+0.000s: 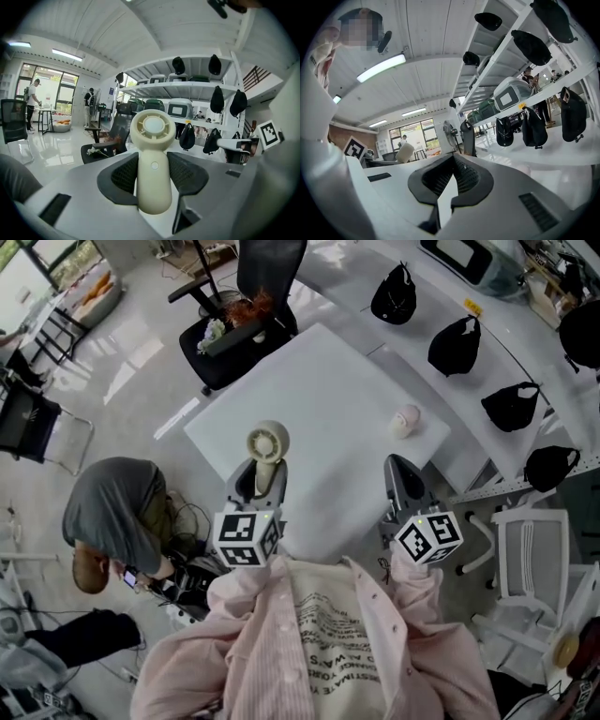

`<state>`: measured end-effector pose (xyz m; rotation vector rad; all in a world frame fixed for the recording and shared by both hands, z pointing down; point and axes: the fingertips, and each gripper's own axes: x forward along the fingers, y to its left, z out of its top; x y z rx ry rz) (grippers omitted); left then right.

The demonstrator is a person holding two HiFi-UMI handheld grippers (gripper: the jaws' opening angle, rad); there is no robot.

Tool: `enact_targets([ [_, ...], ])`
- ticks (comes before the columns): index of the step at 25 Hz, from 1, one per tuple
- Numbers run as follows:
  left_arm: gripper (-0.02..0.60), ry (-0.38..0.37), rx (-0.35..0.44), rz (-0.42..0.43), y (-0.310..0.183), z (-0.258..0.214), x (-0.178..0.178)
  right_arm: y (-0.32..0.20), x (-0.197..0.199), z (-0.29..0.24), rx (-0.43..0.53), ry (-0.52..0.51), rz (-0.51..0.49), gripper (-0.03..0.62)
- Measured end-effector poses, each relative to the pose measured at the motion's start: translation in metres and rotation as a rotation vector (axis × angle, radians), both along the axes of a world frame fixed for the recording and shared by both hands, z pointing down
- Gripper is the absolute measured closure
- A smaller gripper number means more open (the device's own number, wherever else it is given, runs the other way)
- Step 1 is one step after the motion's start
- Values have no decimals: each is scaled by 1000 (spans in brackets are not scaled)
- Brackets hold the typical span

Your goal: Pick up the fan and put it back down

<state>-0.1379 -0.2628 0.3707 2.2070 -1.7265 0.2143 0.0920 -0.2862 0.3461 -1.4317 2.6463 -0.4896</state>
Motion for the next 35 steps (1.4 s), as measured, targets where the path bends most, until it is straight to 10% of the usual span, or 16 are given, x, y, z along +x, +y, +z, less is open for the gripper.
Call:
enact_targets([
  [18,397,6,70,-87,15,-21,-25,-16,12,-25,52,-63,10,594],
  [35,399,4,-91,-52,-34,42,-15,-52,12,11,-23,-58,8,594],
])
